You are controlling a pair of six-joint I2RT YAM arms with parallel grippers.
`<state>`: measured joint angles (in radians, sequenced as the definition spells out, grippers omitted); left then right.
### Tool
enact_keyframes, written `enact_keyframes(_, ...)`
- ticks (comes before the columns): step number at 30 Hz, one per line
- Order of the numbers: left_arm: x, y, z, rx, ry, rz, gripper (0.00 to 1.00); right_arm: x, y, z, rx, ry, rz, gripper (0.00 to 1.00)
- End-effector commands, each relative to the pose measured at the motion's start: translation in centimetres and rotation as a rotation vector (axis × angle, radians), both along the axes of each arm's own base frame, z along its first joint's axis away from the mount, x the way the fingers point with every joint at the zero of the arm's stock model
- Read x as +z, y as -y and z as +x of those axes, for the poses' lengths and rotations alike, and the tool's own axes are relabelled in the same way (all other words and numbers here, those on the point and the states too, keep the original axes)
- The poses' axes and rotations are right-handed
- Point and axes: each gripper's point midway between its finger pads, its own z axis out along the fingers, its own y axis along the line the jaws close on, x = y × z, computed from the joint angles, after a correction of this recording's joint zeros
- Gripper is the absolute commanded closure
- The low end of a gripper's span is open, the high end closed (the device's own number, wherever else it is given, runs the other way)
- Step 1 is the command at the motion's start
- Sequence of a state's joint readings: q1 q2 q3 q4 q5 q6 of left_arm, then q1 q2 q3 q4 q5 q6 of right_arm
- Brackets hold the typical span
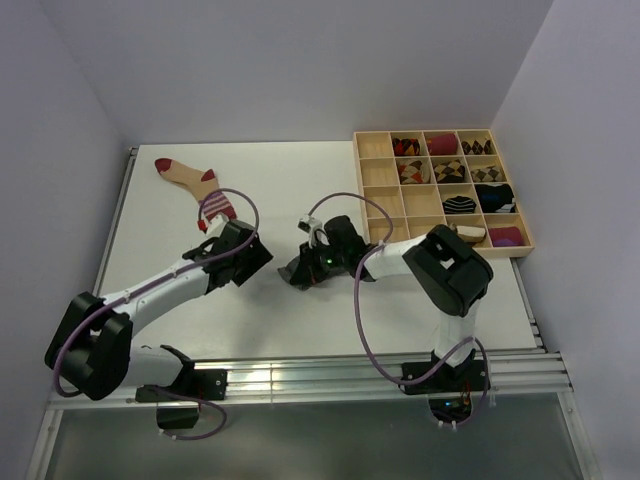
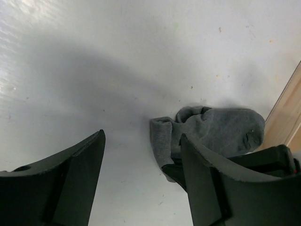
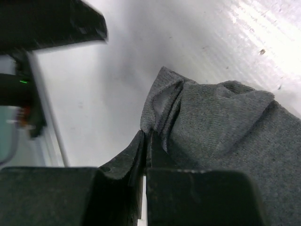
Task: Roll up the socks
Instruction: Roll the sock at the center of the board.
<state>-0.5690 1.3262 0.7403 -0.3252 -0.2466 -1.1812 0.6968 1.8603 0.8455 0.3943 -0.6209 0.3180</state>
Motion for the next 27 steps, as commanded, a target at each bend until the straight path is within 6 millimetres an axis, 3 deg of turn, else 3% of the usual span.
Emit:
enact_keyframes(1,0.6,2.1,0.2,-0.001,0.049,-0.143,0.29,1.7,-0.5,-1.0,0.008,-0.166,0.139,1.0)
enact_keyframes(8,-1.0,4.3,-0.3,-0.041,0.009,-0.175,0.3,0.0,1.6,0.0,-0.146,-0.386,0.201,1.0)
enact_keyframes(14,-2.1,5.6,-0.6,-0.066,-0.03,-0.185,0.34,-1.2,3.3,0.4,-0.247,-0.459,0.192,1.0)
enact_keyframes(27,-3.4,7.4,0.2,-0.115,-0.045,-0.144,0.44,-2.0,3.9,0.4,-0.285,-0.489,0.174,1.0)
